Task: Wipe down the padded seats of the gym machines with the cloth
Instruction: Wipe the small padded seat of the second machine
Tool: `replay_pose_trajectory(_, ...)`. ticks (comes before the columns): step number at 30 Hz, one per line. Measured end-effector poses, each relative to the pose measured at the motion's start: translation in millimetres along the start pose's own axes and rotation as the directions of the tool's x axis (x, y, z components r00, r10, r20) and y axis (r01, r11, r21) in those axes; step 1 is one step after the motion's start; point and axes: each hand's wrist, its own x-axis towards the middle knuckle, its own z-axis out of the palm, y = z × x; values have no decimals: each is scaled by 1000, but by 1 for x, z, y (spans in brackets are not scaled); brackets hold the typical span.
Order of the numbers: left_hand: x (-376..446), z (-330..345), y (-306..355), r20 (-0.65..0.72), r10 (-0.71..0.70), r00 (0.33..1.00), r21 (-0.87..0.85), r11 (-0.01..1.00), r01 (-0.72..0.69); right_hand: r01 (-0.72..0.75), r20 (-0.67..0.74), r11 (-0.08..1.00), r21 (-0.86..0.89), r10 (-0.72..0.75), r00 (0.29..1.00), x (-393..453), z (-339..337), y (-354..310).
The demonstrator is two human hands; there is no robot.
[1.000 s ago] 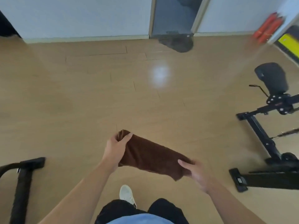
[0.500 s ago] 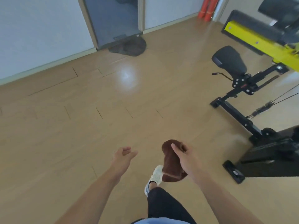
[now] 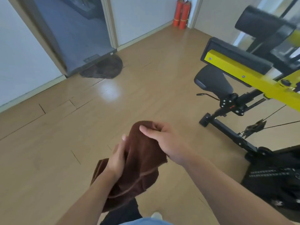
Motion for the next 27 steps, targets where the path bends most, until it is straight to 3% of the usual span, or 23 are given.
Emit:
replay_pose_trajectory(3, 71, 5, 52, 48, 65, 997, 76, 995, -69, -30, -201, 994, 104, 51, 978, 86, -20, -25)
replay_pose_trajectory(7, 170, 18, 115, 94, 89, 992, 164, 981, -103, -119, -296, 986, 115, 148, 944, 174, -43, -53)
replay_pose_trajectory(14, 317, 59, 240, 291, 114, 950, 380, 897, -224, -64, -505, 989, 131, 122, 855, 296, -108, -131)
replay_pose_trajectory(20, 443, 130, 295, 405, 29, 914, 462, 856, -232, 28, -566, 980, 199, 92, 819, 414, -188, -195)
replay_pose_trajectory(24, 518, 180, 322, 364, -150, 919, 535, 841, -74, -9, -559, 913, 407, 257, 789, 520, -251, -232)
replay_pose_trajectory(27, 563, 225, 363, 327, -141, 934, 560, 826, -72, -12, -598, 916, 400, 271, 754, 592, -307, -263)
